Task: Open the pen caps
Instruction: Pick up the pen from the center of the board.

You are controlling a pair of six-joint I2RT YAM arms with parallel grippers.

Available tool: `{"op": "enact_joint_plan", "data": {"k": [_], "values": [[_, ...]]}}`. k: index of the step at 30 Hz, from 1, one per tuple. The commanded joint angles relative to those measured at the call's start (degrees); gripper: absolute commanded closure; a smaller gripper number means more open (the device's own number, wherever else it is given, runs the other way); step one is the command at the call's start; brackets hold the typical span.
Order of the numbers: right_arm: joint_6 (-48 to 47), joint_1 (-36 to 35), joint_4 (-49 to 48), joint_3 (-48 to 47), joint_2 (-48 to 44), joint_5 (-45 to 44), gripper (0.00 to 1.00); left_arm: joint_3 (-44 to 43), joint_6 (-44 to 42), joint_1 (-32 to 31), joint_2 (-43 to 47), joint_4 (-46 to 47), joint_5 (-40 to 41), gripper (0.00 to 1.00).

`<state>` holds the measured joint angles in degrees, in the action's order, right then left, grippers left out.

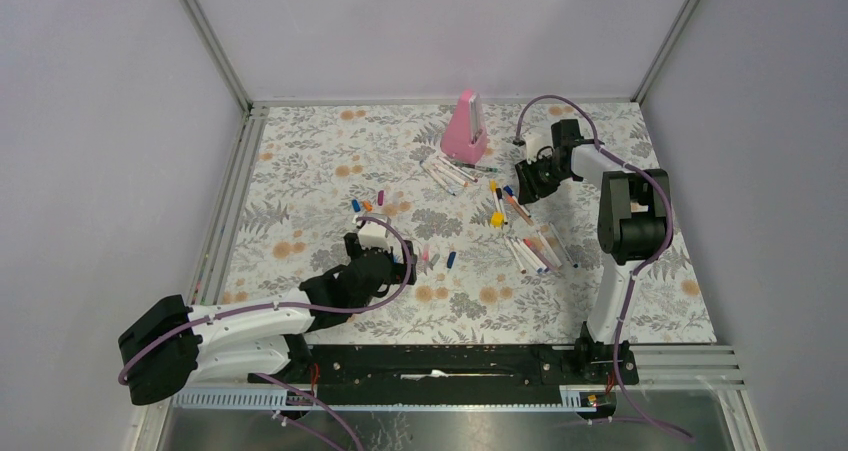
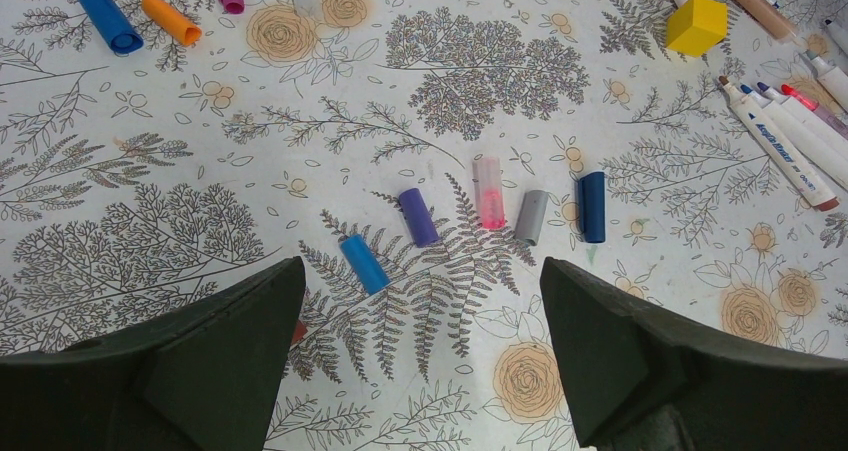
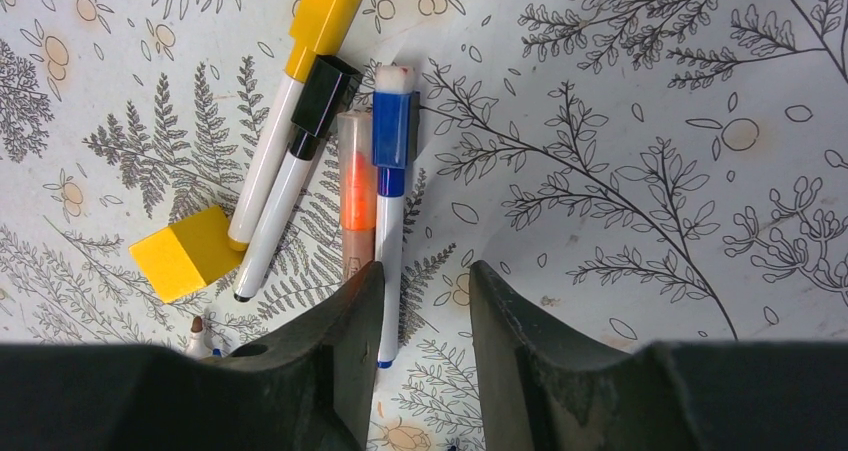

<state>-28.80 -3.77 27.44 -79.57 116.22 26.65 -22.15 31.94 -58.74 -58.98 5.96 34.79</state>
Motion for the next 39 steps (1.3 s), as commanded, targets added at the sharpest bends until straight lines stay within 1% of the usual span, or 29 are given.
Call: {"op": "enact_joint_plan", "data": {"k": [1, 12, 22, 30, 35, 39], "values": [[-0.1, -0.6, 0.8, -1.7, 0.7, 1.3, 0.57, -0.7, 0.1, 0.4, 0.0, 2.6, -0.7, 0.01], [-0.8, -1.3, 0.9, -1.4, 1.1, -1.0, 0.57, -0.7, 0.1, 0.6, 0.0, 2.7, -0.9, 0.01], [-2.1, -1.9, 1.7, -1.0, 1.6, -2.1, 0.55, -0.5, 0.1, 0.6, 0.1, 2.7, -1.0, 0.01], [-3.4, -2.7, 0.8, -0.5, 1.6, -8.8, 0.58, -0.3, 0.2, 0.7, 0.4, 2.9, -1.0, 0.01], [-4.0, -3.0, 0.4, -0.4, 1.9, -12.1, 0.63, -0.2, 0.2, 0.7, 0.6, 2.9, -1.0, 0.01], [-4.6, -3.0, -0.2, 0.1, 1.9, -14.2, 0.63, -0.1, 0.2, 0.7, 0.8, 2.9, -1.0, 0.01]]}}
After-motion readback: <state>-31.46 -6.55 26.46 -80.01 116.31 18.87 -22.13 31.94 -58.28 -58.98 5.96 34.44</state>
